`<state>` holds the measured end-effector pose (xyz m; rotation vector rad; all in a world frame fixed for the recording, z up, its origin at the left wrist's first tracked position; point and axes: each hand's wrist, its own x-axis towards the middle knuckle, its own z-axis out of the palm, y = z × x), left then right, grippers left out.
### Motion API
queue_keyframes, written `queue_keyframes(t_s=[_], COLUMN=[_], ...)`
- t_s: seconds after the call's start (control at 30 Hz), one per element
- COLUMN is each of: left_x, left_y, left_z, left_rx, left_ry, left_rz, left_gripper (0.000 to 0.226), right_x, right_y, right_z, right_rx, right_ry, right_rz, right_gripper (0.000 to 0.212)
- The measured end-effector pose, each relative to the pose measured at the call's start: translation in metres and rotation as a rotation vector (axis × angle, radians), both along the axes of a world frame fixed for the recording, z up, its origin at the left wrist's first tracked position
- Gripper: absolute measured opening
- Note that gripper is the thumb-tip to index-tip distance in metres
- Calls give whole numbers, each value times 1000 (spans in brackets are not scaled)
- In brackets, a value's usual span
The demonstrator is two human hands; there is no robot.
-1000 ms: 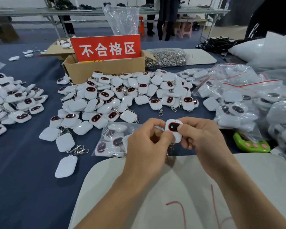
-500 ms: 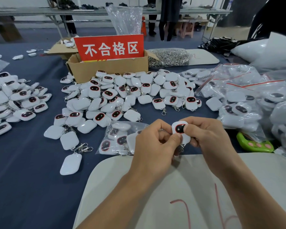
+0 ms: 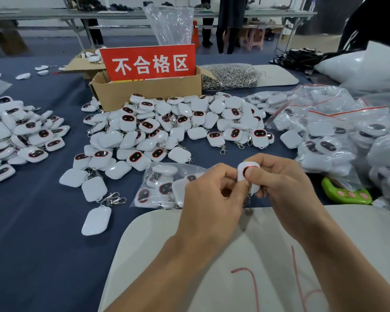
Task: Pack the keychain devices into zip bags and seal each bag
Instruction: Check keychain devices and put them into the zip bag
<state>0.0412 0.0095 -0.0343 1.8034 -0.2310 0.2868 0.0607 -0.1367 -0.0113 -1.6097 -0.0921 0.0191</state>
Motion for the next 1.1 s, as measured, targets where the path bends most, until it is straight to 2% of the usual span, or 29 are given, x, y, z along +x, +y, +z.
queue_keyframes(t_s=[0.2, 0.33, 0.37, 0.47, 0.67, 0.97, 1.1], left_x=[1, 2, 3, 5, 8, 8, 5], left_y=[0, 2, 3, 4, 6, 5, 6], left_z=[-2, -1, -1, 0, 0, -1, 3], left_rx=[25, 0, 22, 69, -29, 4, 64], left_ry=[11, 17, 6, -19, 48, 69, 53], left_rz=[6, 55, 73, 126, 42, 75, 149], left_gripper=[4, 9, 8, 10, 9, 7, 23], right_x=[0, -1, -1, -1, 1, 2, 0], right_y=[3, 3, 1, -4, 4, 3, 5], right_z=[-1, -1, -1, 0, -6, -6, -4], right_rx=[0, 19, 56, 133, 113, 63, 46], right_ry=[25, 52, 74, 114, 43, 40, 3], right_rz=[-14, 51, 89, 206, 96, 79, 73], right_gripper=[10, 6, 8, 32, 22, 26, 25])
